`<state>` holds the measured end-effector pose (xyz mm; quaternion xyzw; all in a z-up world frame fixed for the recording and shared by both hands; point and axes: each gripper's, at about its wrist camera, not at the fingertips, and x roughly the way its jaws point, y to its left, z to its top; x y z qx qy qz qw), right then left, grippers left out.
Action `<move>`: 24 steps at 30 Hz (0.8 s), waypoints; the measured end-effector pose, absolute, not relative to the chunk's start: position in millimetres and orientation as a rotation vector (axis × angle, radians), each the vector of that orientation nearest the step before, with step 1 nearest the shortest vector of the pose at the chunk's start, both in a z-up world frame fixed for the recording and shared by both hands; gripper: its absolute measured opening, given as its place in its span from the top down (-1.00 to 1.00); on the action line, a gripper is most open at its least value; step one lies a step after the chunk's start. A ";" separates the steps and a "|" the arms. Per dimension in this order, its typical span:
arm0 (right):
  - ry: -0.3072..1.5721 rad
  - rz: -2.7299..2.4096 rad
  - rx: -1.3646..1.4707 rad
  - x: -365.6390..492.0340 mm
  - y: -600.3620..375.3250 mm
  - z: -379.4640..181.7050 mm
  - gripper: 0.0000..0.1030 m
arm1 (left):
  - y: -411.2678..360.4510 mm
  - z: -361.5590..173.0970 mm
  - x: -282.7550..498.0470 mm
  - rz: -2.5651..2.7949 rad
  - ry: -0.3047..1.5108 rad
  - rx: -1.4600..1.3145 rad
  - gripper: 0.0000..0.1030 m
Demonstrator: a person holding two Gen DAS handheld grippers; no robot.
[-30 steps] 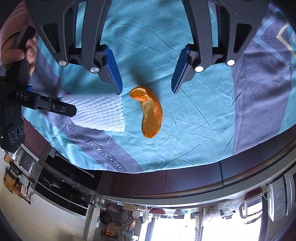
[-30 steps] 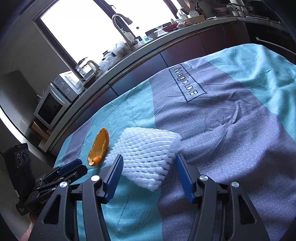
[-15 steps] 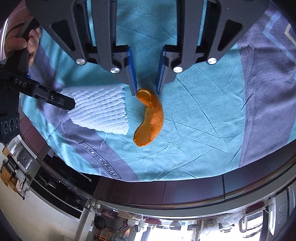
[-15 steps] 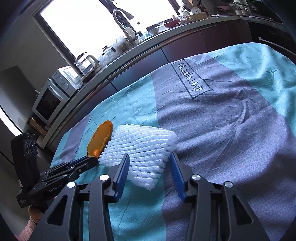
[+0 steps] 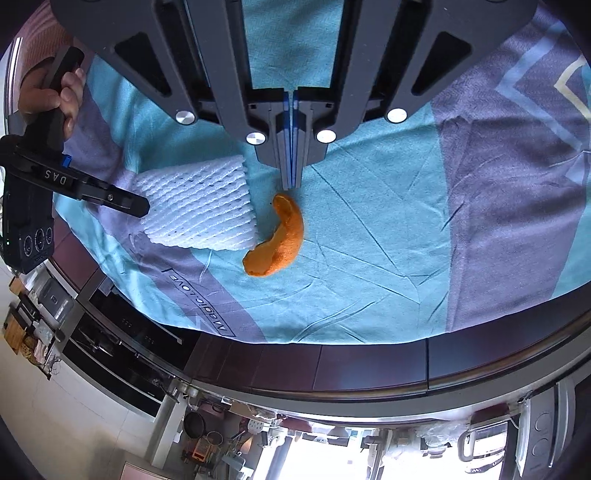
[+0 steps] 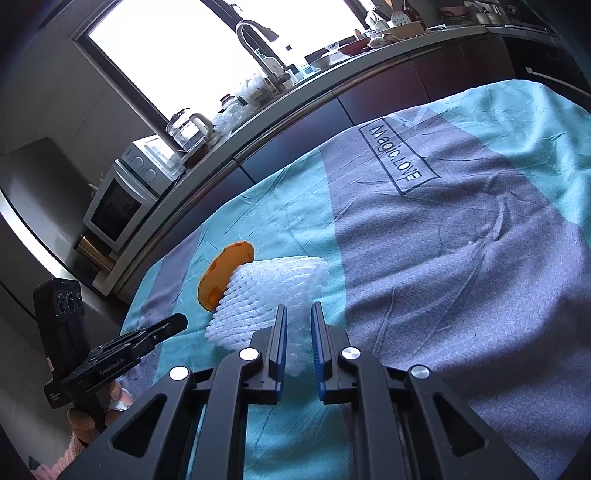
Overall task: Collect trash
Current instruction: 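Grasp the orange peel with the left tool while the right tool grasps the white foam mesh sleeve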
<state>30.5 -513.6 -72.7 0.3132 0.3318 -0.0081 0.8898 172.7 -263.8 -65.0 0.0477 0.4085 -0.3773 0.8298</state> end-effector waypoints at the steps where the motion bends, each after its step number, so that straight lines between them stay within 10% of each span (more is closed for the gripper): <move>1: 0.688 -0.016 0.652 30.4 -514.0 -72.5 0.77 | -263.4 -63.6 172.9 -0.803 0.864 0.104 0.98; 7: 0.682 -0.023 0.664 26.6 -518.1 -73.8 0.77 | -281.1 -57.9 175.1 -0.791 0.830 0.155 0.38; 24: 0.666 0.012 0.686 30.2 -517.3 -73.3 0.78 | -295.2 -71.9 201.8 -0.750 0.878 0.137 0.77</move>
